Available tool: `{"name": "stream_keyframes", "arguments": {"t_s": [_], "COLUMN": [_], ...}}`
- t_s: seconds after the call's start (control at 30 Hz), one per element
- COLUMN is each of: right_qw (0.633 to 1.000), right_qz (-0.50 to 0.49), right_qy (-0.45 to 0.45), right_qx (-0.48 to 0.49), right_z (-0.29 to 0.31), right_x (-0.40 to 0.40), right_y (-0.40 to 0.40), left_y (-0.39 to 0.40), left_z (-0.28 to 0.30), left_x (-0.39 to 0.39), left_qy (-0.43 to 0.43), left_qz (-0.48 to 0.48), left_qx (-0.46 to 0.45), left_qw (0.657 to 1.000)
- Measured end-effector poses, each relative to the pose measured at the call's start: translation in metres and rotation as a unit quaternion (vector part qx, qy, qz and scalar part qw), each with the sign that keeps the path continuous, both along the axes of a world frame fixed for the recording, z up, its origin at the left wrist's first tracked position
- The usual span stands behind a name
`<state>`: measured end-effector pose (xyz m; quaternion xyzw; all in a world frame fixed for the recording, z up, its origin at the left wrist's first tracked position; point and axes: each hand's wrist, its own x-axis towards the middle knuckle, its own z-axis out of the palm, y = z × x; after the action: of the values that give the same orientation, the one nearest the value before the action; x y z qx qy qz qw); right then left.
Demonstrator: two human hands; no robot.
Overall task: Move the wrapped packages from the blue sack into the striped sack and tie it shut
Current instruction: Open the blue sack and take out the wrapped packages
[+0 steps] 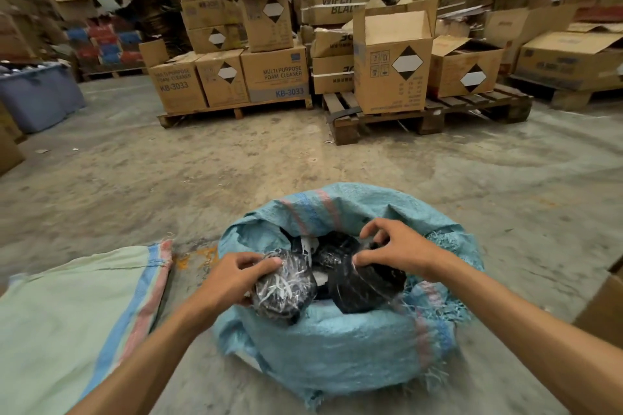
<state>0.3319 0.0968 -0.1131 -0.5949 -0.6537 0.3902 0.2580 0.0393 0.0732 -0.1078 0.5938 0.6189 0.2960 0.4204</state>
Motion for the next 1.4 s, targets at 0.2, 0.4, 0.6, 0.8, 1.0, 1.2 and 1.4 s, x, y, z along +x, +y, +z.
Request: {"name": "stream_keyframes", "arguments": {"t_s": [0.2,0.4,0.6,0.8,1.0,1.2,1.4], "right_qw": [0.982,0.961,0.931,0.924,0.968,0.972,0.982], "right_qz": [-0.001,0.171,0.267,0.279,0.239,0.227,0.177], "right_qy": [-0.012,-0.049,-0.102,-0.192,-0.068,-0.053,0.046], "right_qx": [0.191,0.213,0.228,0.181,0.043,0.043,0.044], "right_z": [0.028,0.014,-0.032,-0.109,-0.152,-0.161,-0.173], "right_x": [-0.046,-0.119,-0.18,-0.207,-0.19,-0.185,-0.195], "right_y": [-0.039,-0.096,-0.133,-0.129,-0.133,-0.124,-0.125], "left_y": [-0.03,-0.055,-0.09,-0.11,-0.12,-0.112,-0.108], "left_z": [0.016,0.011,-0.013,-0.039,-0.062,-0.07,-0.069], "left_x": [-0.036,-0.1,-0.147,-0.156,-0.146,-0.14,-0.122], "left_qy": [-0.055,0.007,-0.019,-0.062,-0.114,-0.103,-0.124], "left_qz": [-0.014,0.008,0.017,0.066,0.044,0.036,-0.026], "left_qx": [-0.064,-0.082,-0.103,-0.144,-0.091,-0.072,-0.114], "left_qw": [0.996,0.997,0.994,0.986,0.988,0.991,0.985]}}
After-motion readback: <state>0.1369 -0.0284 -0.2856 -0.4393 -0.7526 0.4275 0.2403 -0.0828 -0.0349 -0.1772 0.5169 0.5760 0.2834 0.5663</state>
